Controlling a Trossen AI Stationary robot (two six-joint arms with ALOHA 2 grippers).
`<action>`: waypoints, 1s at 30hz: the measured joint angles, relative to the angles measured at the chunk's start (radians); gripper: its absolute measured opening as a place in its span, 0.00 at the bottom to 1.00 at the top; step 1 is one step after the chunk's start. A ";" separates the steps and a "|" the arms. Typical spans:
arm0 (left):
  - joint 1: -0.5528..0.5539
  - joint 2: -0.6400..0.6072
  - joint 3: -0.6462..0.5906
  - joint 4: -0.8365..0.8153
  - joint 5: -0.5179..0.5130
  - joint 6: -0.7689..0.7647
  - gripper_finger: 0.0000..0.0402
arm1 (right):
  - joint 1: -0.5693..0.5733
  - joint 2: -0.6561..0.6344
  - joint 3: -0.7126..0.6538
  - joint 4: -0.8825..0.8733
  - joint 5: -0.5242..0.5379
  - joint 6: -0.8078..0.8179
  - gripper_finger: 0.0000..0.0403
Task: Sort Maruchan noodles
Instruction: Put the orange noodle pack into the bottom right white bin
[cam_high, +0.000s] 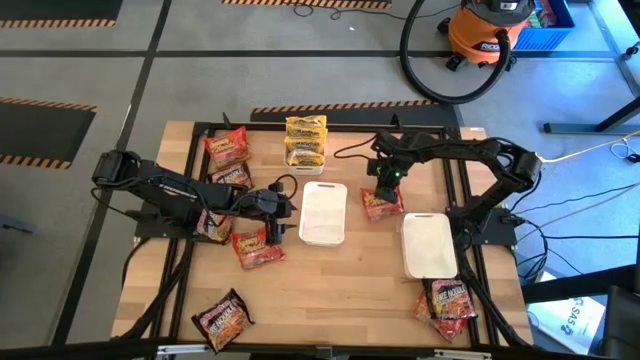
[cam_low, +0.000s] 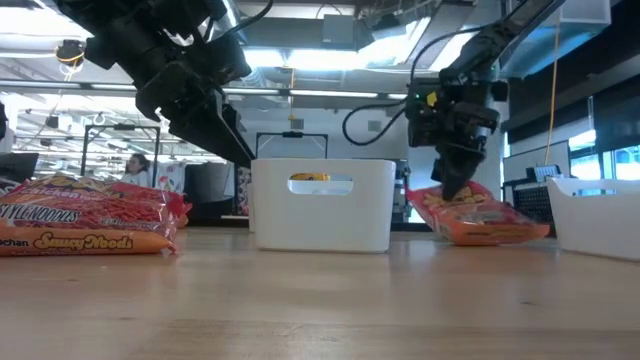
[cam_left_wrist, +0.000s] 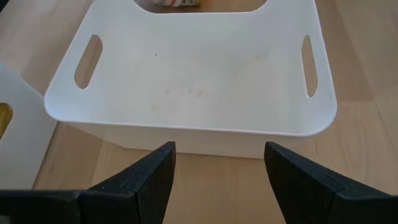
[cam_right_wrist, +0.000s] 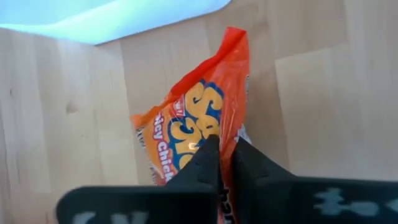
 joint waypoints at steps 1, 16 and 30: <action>0.000 0.000 0.000 0.000 0.000 0.000 0.60 | 0.000 0.000 0.010 -0.009 0.002 0.000 0.02; 0.000 0.000 0.000 0.000 0.000 0.000 0.60 | 0.001 -0.114 0.047 -0.109 0.028 0.001 0.00; 0.000 0.000 0.000 0.000 -0.005 0.000 0.60 | 0.000 -0.143 0.048 -0.078 0.197 0.091 0.16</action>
